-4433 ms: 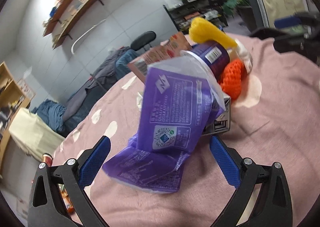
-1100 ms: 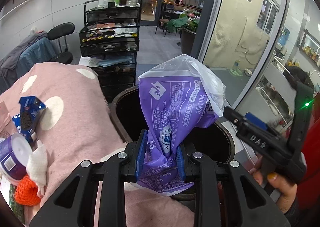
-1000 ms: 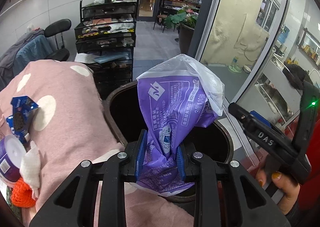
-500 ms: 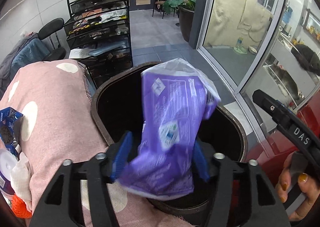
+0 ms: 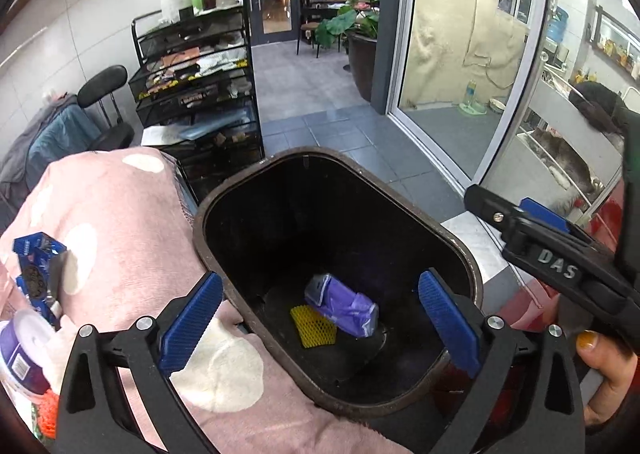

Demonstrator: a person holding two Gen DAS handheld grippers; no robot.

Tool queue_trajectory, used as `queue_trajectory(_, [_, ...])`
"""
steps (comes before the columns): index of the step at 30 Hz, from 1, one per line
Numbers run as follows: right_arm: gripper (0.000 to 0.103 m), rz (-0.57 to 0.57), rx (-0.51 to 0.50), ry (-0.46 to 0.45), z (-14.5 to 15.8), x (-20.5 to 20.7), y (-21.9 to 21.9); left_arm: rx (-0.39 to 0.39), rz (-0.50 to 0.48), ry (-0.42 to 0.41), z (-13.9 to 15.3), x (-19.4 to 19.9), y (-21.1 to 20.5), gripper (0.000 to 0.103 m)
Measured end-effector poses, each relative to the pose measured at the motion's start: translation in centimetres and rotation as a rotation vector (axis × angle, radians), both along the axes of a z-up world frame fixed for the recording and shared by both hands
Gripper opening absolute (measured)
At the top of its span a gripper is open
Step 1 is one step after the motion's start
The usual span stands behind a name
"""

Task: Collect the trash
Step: 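Move the purple bag over the bin and open the left tool, then grasp the milk carton with the left tool while the right tool grasps the purple yogurt cup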

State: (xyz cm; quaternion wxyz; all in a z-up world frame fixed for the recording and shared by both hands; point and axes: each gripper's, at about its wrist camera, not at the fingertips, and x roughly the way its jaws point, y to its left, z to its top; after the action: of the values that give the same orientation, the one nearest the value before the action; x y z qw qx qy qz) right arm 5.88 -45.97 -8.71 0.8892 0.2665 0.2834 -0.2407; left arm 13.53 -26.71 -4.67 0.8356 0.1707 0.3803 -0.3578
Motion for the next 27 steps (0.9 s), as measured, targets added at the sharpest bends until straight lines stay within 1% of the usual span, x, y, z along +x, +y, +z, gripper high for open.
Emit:
queue_trajectory(7, [0.096,0.043,0.008,-0.015,0.4,0.8,1.3,-0.052,0.026,-0.076,2.1,-1.4,2.8,0.098])
queue_trajectory(14, [0.096,0.131,0.007,-0.019,0.6,2.2,3.7,-0.104,0.103,-0.142,3.4,-2.6,7.0,0.098])
queue_trajectory(20, [0.096,0.233,-0.005,-0.027,1.1,3.6,6.8,-0.099,0.185,-0.218,3.4,-3.1,10.5,0.098])
queue_trajectory(24, [0.096,0.312,-0.01,-0.037,1.6,4.6,9.3,-0.123,0.254,-0.22,3.1,-3.1,13.4,0.098])
queue_trajectory(27, [0.096,0.383,-0.02,-0.041,2.1,5.4,11.5,-0.103,0.32,-0.245,2.5,-3.3,15.8,0.098])
